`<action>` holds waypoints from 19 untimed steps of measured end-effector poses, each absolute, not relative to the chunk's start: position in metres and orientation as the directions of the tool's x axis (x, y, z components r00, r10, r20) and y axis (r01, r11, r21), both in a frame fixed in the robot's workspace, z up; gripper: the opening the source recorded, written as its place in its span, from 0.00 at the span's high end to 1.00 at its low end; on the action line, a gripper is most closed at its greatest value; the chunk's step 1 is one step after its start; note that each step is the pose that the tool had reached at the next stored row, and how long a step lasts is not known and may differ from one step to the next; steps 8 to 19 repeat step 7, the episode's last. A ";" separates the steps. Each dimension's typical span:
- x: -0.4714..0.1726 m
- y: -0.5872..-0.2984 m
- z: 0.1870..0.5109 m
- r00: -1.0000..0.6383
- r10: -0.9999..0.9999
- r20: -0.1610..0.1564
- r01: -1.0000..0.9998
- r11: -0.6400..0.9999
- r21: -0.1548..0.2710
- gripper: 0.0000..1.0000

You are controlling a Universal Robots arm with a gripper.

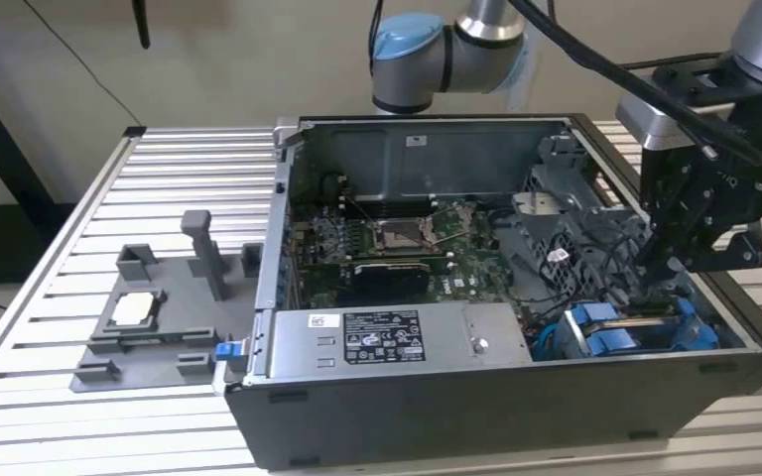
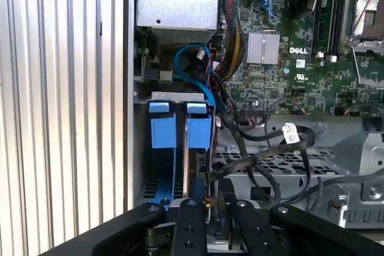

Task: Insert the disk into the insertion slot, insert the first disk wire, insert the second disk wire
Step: 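Insert the second disk wire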

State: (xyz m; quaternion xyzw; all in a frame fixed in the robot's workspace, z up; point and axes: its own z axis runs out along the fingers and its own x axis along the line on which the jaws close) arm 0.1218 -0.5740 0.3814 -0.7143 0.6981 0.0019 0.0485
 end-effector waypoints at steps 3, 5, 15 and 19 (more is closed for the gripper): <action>0.122 -0.574 0.381 0.025 -0.997 -0.070 -0.998 -0.020 -0.067 0.76; 0.122 -0.574 0.382 0.025 -0.997 -0.070 -0.998 -0.020 -0.067 0.76; 0.122 -0.574 0.382 0.025 -0.997 -0.070 -0.998 -0.020 -0.067 0.76; 0.122 -0.574 0.382 0.025 -0.997 -0.070 -0.998 -0.020 -0.067 0.76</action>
